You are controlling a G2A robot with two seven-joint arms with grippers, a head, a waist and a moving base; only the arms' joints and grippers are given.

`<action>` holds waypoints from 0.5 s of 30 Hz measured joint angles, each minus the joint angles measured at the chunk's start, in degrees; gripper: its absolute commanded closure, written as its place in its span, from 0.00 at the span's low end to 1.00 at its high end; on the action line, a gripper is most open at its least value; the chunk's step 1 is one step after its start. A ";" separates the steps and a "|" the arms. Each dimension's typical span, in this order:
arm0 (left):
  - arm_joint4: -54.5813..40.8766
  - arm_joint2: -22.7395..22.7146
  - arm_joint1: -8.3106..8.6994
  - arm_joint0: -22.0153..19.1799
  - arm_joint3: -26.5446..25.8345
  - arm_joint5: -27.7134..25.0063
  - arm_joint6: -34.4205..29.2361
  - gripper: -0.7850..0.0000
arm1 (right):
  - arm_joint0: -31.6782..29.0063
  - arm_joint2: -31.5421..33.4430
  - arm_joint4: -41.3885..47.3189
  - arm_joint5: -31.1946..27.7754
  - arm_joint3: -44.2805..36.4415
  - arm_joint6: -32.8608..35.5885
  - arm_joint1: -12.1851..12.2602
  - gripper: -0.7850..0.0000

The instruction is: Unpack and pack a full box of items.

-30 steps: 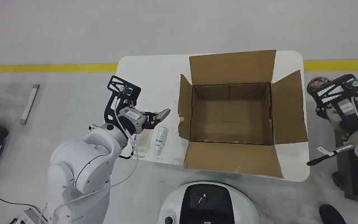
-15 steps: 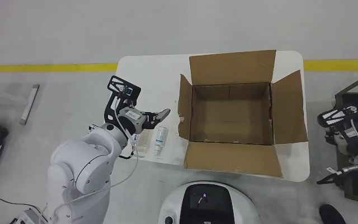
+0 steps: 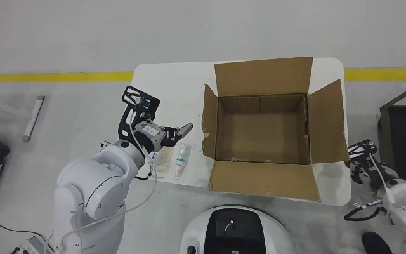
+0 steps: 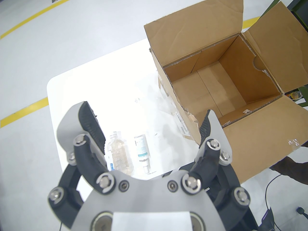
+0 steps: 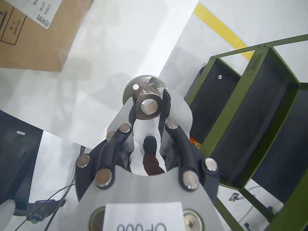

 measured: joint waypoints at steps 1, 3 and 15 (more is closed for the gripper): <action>0.00 0.00 0.00 0.00 0.00 0.00 0.00 0.00 | -0.16 -0.69 -0.25 0.03 0.17 -0.01 0.00 1.00; 0.00 0.00 0.00 0.00 0.00 0.00 0.00 0.00 | -0.40 -2.33 -1.03 -0.11 0.50 0.28 0.01 1.00; 0.00 0.00 0.00 0.00 0.00 0.00 0.00 0.00 | 0.57 -9.98 -3.82 -0.53 4.14 3.31 0.14 1.00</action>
